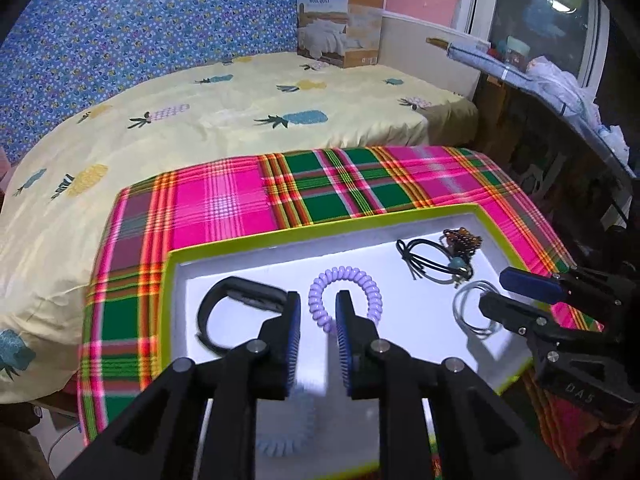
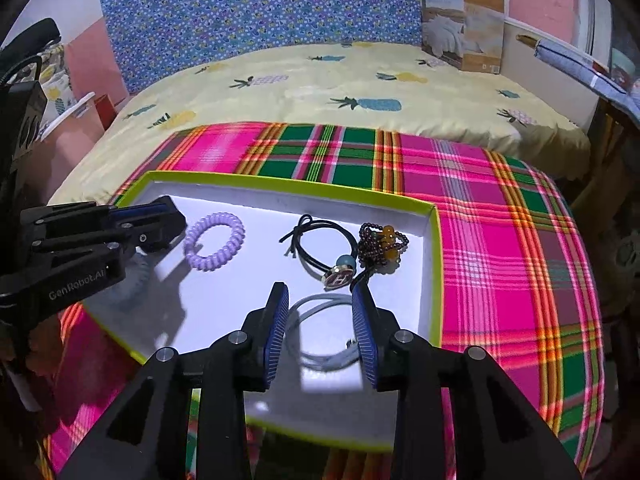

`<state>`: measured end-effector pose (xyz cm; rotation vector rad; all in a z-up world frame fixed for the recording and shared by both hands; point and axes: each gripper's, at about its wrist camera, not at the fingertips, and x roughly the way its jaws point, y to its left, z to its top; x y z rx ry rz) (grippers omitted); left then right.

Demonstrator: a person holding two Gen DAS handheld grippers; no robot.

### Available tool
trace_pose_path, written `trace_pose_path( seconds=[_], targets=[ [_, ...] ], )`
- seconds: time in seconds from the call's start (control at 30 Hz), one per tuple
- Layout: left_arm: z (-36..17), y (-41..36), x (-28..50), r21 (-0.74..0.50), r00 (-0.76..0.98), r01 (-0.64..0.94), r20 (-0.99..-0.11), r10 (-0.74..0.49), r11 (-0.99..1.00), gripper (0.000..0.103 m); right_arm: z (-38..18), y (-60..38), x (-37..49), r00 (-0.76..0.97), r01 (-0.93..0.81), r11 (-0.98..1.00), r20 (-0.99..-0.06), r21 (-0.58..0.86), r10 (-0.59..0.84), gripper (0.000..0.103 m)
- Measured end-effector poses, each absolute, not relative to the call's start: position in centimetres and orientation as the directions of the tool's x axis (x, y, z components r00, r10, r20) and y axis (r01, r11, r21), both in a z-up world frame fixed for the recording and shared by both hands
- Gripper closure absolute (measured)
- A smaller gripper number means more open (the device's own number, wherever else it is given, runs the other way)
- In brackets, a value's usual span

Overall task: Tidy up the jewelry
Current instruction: 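Move both open tools back over the remaining jewelry on the cloth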

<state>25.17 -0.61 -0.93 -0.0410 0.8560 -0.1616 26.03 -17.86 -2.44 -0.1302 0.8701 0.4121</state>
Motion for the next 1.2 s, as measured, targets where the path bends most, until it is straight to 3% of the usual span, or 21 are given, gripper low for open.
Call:
trace_pose_path(
  seconds=[0.7,1.2],
  targets=[
    [1.7,0.5,11.9,-0.116,0.697,0.141,-0.693,-0.181,0.983,0.084,1.2,-19.9,12.7,0.619,-0.447,0.891,-0.692,0.080,0.372,0.069],
    [1.3,1.0,5.4,-0.157,0.703,0.130,-0.682,-0.203,0.979,0.084,0.7,-20.4,7.5,0.615,-0.461,0.882,-0.679,0.102,0.401,0.069]
  ],
)
